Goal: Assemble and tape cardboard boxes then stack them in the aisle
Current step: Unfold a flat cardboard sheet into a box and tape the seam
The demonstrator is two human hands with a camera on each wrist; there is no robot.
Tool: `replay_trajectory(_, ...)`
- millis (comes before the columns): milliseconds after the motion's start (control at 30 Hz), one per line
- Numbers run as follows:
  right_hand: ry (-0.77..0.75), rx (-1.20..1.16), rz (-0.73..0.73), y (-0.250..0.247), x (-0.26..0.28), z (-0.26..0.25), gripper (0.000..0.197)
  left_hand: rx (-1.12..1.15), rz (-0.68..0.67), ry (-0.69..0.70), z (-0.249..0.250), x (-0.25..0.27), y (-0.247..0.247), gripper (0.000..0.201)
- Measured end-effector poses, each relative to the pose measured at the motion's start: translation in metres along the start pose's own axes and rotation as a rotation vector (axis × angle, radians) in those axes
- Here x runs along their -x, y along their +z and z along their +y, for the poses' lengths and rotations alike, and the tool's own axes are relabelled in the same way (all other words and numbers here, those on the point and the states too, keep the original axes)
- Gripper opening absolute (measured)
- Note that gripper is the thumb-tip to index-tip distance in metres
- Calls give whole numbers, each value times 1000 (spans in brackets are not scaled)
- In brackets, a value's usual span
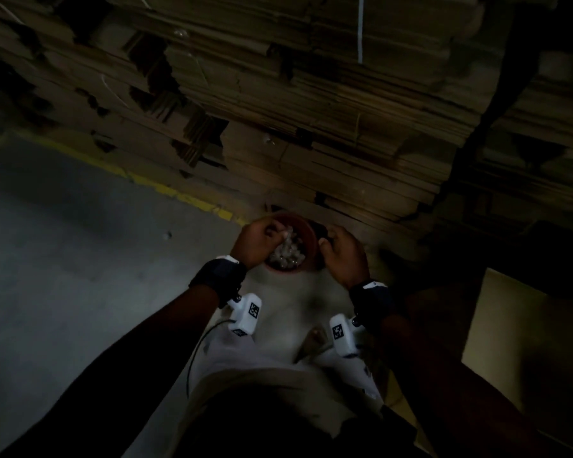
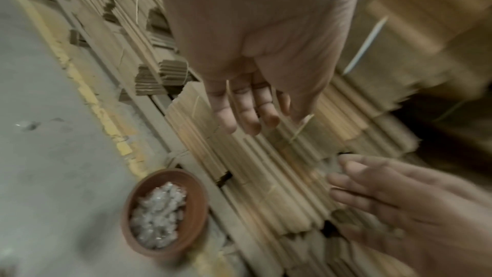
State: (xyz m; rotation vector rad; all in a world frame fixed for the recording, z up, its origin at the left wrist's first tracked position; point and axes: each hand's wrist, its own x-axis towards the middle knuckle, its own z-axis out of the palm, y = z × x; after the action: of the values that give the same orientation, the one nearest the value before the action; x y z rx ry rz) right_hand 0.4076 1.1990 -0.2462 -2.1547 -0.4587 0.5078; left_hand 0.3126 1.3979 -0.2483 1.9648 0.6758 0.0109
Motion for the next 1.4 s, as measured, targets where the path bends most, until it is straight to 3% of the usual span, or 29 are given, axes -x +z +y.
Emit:
replay_trajectory(233,-107,2,142,-42,72,5,49,55,77,84,47,99,26,10)
replay_trajectory(300,-137,27,211,-56,96,7,47,43,81,122,61,126,33,3)
replay_trajectory(433,-220,64,377,-88,160,6,36,69,84,237,87,182,51,7)
replay_trajectory(800,-228,262,675,-172,407,43,30,192,-117,494,131,350,159,6)
replay_trajectory(933,-193,349,794,-221,468,66,21,175,-196,592,157,400,197,6)
replay_trajectory(1067,-155,403,864,-269,502,91,34,160,-199,689,185,432,222,6)
replay_trajectory(1267,-196,470,900,-354,508,126,45,78,-158,829,243,440,262,13)
replay_trajectory(1400,-280,441,933,-413,484,157,52,4,-17,858,293,426,311,28)
